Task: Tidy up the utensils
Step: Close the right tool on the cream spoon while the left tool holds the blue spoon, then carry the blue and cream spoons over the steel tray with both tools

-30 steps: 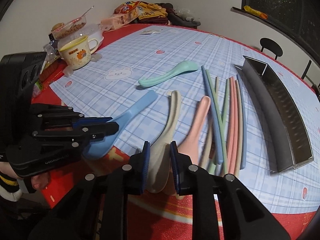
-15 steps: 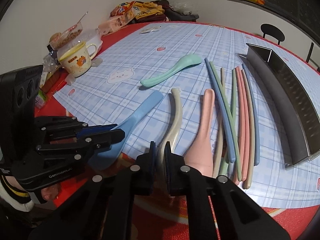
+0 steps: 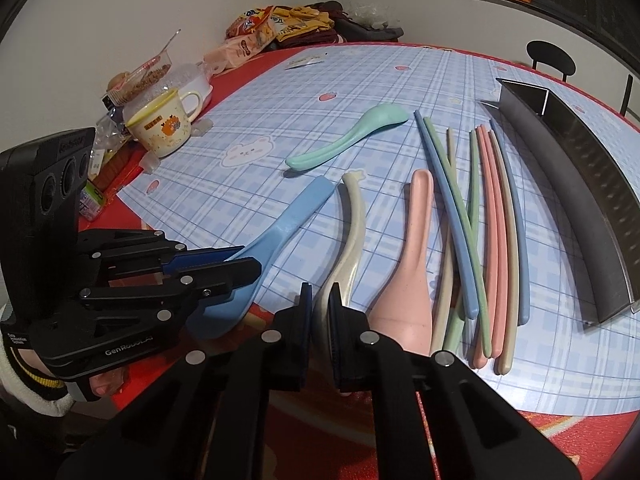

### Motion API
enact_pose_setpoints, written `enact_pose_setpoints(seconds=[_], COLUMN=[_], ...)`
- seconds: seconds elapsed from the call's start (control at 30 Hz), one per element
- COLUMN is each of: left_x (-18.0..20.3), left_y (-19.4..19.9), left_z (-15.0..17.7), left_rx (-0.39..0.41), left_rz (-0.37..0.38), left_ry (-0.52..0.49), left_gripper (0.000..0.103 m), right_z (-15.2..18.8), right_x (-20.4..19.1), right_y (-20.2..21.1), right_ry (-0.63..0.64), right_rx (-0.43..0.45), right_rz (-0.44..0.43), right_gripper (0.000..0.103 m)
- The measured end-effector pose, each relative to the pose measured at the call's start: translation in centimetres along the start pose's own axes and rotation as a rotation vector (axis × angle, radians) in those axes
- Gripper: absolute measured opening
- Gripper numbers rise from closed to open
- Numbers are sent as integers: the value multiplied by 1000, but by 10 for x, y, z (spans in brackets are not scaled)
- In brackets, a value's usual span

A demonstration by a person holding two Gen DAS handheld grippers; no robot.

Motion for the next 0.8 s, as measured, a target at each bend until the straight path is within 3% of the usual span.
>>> enact_pose_setpoints(seconds=[0.43, 0.8], left_x=[-4, 15], left_y=[14, 25], left_z=[-5, -40], left_rx=[65, 135], left_rz=[-44, -66], left_ry=[39, 65], left_gripper=[12, 12], right_z=[-3, -7], right_x=[16, 59], right_y=[20, 45], right_ry=[-26, -77], right_rx=[81, 178], right_rz=[-48, -71], right_gripper=[9, 9])
Point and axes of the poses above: each gripper's, at about its wrist camera, not at the fingertips, and y roughly against the way its jaws point, x to its right, z to its underside, the point moved 4 cm from there along -y, roughly the way its jaws point, and after that the axes turned 12 degrees about z, right-handed, at the moved point
